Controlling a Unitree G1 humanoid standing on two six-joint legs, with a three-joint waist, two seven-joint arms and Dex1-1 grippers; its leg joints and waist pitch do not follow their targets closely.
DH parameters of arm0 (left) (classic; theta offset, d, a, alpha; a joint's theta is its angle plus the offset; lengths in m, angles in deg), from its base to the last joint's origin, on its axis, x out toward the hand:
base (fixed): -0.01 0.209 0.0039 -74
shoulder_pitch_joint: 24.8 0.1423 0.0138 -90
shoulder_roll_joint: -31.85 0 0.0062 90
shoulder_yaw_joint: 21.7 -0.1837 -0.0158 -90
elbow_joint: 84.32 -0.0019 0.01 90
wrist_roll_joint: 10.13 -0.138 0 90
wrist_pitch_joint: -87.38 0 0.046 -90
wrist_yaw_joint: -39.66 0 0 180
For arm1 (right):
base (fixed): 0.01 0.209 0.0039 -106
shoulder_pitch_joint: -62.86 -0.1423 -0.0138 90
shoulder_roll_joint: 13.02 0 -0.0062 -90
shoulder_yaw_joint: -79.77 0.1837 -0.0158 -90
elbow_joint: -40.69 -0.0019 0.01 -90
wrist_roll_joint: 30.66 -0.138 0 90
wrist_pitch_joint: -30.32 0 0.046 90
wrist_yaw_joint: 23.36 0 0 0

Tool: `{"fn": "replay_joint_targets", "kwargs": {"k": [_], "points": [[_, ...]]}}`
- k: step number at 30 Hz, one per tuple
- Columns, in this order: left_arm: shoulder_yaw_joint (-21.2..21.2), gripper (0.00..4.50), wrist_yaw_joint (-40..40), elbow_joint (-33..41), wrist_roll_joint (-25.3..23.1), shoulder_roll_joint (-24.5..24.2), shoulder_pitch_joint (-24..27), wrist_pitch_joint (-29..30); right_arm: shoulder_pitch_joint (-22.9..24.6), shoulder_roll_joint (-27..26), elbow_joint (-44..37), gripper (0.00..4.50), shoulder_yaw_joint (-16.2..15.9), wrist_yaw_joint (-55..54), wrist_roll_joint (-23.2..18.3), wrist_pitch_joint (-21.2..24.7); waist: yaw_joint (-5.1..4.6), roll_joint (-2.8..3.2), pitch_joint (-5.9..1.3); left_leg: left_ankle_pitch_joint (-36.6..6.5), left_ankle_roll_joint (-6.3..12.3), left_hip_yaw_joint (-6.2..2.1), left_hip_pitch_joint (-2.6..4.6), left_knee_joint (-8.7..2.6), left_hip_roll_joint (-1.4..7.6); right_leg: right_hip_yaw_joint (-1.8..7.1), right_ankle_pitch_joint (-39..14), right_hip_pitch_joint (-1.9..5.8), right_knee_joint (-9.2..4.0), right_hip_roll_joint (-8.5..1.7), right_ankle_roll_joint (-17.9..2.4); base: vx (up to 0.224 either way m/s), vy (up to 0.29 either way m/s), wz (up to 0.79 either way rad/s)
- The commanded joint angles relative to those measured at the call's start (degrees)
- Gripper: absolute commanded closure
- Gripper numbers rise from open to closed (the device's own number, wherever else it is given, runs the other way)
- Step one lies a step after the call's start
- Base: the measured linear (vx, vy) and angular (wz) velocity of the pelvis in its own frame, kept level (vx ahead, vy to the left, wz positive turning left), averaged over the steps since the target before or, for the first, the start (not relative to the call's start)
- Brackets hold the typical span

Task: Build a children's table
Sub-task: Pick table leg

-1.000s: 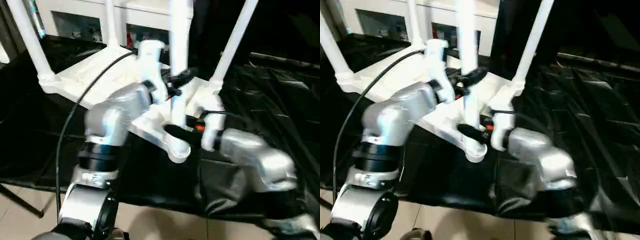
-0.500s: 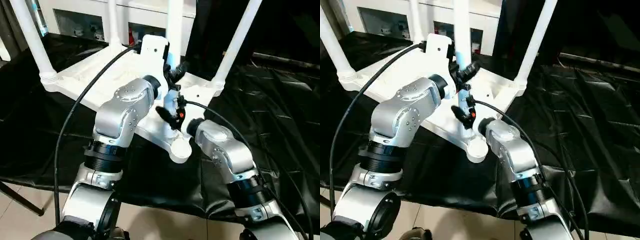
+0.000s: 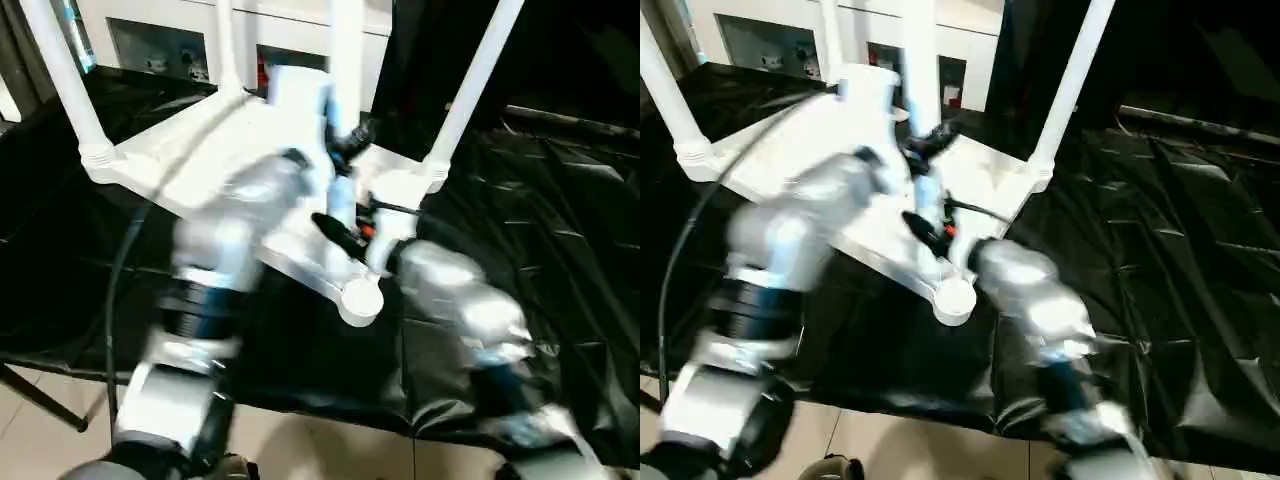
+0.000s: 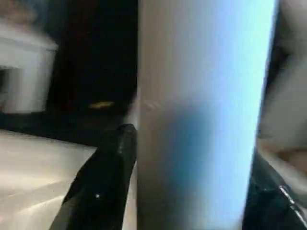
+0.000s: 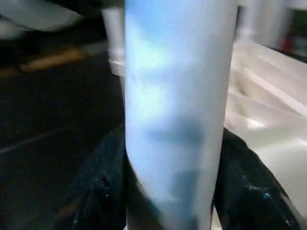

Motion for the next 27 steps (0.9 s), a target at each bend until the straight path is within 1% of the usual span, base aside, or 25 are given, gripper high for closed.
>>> {"fn": "replay_joint_targets", "kwargs": {"k": [1,2,3,4,5,6,7,8,9,10,11,13,14,15,16,17,19,20,22,23,27], "points": [[2.55,1.81,8.71,-0.32,6.06,-1.82,1.4,3.69,0.46,2.31,-4.46,2.62,2.33,6.49,-4.71,0.77,0.36,0.07,-4.42,-8.52,-1.41,-1.73,2.55,-3.61,2.51,1.9,-1.55,1.87,-3.5,-2.85,-11.6,0.0,0.0,0.0],[2.68,1.81,9.39,-0.21,6.57,-1.99,1.52,4.08,0.53,2.61,-4.7,2.62,2.41,6.95,-5.06,1.11,0.23,0.19,-4.44,-8.19,-1.33,-1.74,2.57,-3.67,2.64,1.87,-0.61,1.76,-3.23,-2.69,-12.35,0.0,0.0,0.0],[2.96,1.81,10.84,0.03,7.66,-2.37,1.8,4.92,0.66,3.26,-5.22,2.62,2.58,7.94,-5.81,1.81,0.03,0.21,-4.4,-8.5,-1.3,-1.74,2.56,-3.69,2.63,1.83,-0.46,1.7,-3.24,-2.68,-12.98,0.0,0.0,0.0],[2.85,1.81,14.88,1.32,10.17,-3.55,2.76,7.16,1.1,5.11,-6.72,2.62,3.04,11.25,-8.24,3.8,-0.01,0.21,-4.31,-9.53,-1.54,-1.69,2.55,-3.75,2.71,1.88,-1.89,1.61,-3.43,-2.82,-13.25,0.0,0.0,0.0],[2.97,1.81,18.62,2.58,12.88,-4.37,3.71,9.09,1.62,6.95,-8.06,2.62,3.52,14.85,-10.69,5.57,0.25,0.27,-4.31,-10.27,-1.59,-1.74,2.61,-3.74,2.75,1.93,-3.45,1.94,-3.49,-3.0,-13.24,0.0,0.0,0.0],[2.97,1.81,18.62,2.58,12.88,-4.37,3.71,9.09,1.62,6.95,-8.06,2.62,3.52,14.85,-10.69,5.57,0.27,0.3,-4.27,-10.67,-1.76,-1.75,2.68,-3.82,2.81,1.93,-4.16,1.79,-3.55,-2.92,-13.22,0.0,0.0,0.0],[3.09,1.81,20.17,2.99,14.07,-4.69,4.06,9.89,1.87,7.78,-8.56,2.62,3.68,16.52,-11.75,6.23,0.27,0.3,-4.27,-10.67,-1.76,-1.75,2.68,-3.82,2.81,1.93,-4.16,1.79,-3.55,-2.92,-13.22,0.0,0.0,0.0],[3.1,1.81,22.68,3.38,15.88,-5.38,4.5,11.0,2.38,9.16,-9.36,2.62,4.01,19.48,-13.86,7.56,0.43,0.46,-4.26,-11.81,-2.29,-1.71,2.85,-3.83,2.85,1.97,-5.84,1.68,-3.68,-2.99,-13.1,0.0,0.0,0.0],[2.96,1.81,24.32,3.8,17.01,-5.86,4.82,11.61,2.76,10.11,-9.84,2.62,4.05,21.18,-15.04,8.44,0.38,0.37,-4.2,-11.96,-2.46,-1.7,2.79,-3.9,2.84,1.98,-6.04,1.67,-3.72,-2.89,-13.01,0.0,0.0,0.0],[2.96,1.81,24.32,3.8,17.01,-5.86,4.82,11.61,2.76,10.11,-9.84,2.62,4.05,21.18,-15.04,8.44,0.45,0.34,-4.15,-12.46,-2.68,-1.72,2.88,-3.98,2.87,1.94,-6.66,1.58,-3.8,-2.91,-12.91,0.0,0.0,0.0],[2.69,1.81,25.92,4.53,18.19,-6.3,5.24,12.13,3.11,11.16,-10.2,2.62,3.52,22.49,-15.24,8.86,0.4,0.29,-4.04,-14.0,-3.49,-1.83,2.83,-4.13,2.89,1.96,-8.8,1.53,-4.01,-3.07,-12.47,0.0,0.0,0.0],[2.09,1.81,29.22,5.52,20.5,-7.48,5.76,13.72,3.77,13.1,-10.97,2.62,2.62,24.75,-16.05,10.15,0.39,0.24,-4.02,-14.41,-3.93,-1.87,2.86,-4.16,2.87,2.02,-10.26,1.52,-4.12,-3.12,-11.95,0.0,0.0,0.0],[2.09,1.98,29.33,5.56,20.6,-7.51,5.77,13.8,3.8,13.16,-11.01,2.62,2.59,24.83,-16.08,10.18,0.41,0.25,-4.06,-14.4,-4.07,-1.84,2.89,-4.15,2.83,2.02,-10.5,1.56,-4.12,-3.12,-11.82,0.0,0.0,0.0],[1.78,1.98,29.6,6.12,20.69,-7.71,5.81,13.92,4.0,13.43,-11.3,2.62,2.53,25.12,-16.46,10.71,0.35,0.28,-4.01,-14.55,-4.35,-1.91,2.89,-4.23,2.94,2.05,-10.82,1.44,-4.13,-3.14,-11.71,0.0,0.0,0.0],[1.5,1.98,29.69,6.83,20.62,-7.87,5.79,14.14,4.21,13.88,-11.75,2.62,2.34,25.36,-16.93,11.35,0.33,0.23,-4.11,-14.47,-4.43,-1.87,2.92,-4.15,2.94,2.08,-10.5,1.47,-4.11,-3.13,-11.61,0.0,0.0,0.0],[1.39,2.19,29.9,6.9,20.71,-8.03,5.75,14.3,4.26,14.15,-11.92,2.62,2.27,25.56,-17.09,11.72,0.34,0.22,-4.13,-13.97,-4.26,-1.89,2.9,-4.13,2.94,2.07,-10.06,1.43,-4.08,-3.19,-11.71,0.0,0.0,0.0],[1.25,2.34,29.72,6.91,20.61,-8.06,5.65,14.35,4.37,14.43,-12.1,2.62,2.16,25.76,-17.16,12.02,0.36,0.26,-4.2,-13.59,-4.28,-1.9,2.93,-4.11,2.97,2.03,-9.51,1.43,-3.99,-3.15,-11.87,0.0,0.0,0.0],[0.57,2.39,29.68,6.98,20.07,-8.23,5.43,14.18,4.63,14.96,-12.42,2.62,1.65,26.23,-17.07,12.55,0.39,0.11,-4.19,-13.1,-4.11,-1.86,2.89,-4.03,2.9,2.04,-8.91,1.49,-3.98,-3.09,-11.86,0.0,0.0,0.0],[0.17,2.45,29.45,7.02,19.67,-8.31,5.37,13.89,4.73,15.16,-12.54,2.62,1.54,26.4,-17.12,12.83,0.44,0.15,-4.17,-12.89,-3.95,-1.82,2.87,-4.01,2.89,2.07,-9.01,1.47,-3.98,-3.13,-11.77,0.0,0.0,0.0],[-0.52,2.57,29.25,7.16,18.93,-8.5,5.38,13.28,4.78,15.37,-12.6,2.62,1.41,26.56,-17.16,13.2,0.46,0.11,-4.17,-12.85,-3.98,-1.84,2.83,-4.01,2.88,2.07,-9.31,1.48,-4.02,-3.14,-11.69,0.0,0.0,0.0],[-0.7,2.61,29.15,7.5,19.2,-8.42,5.55,13.88,4.74,15.46,-12.35,2.62,1.26,26.62,-16.76,13.21,0.48,0.08,-4.18,-13.17,-4.21,-1.86,2.83,-3.98,2.9,2.08,-10.24,1.46,-4.08,-3.22,-11.52,0.0,0.0,0.0]]}}
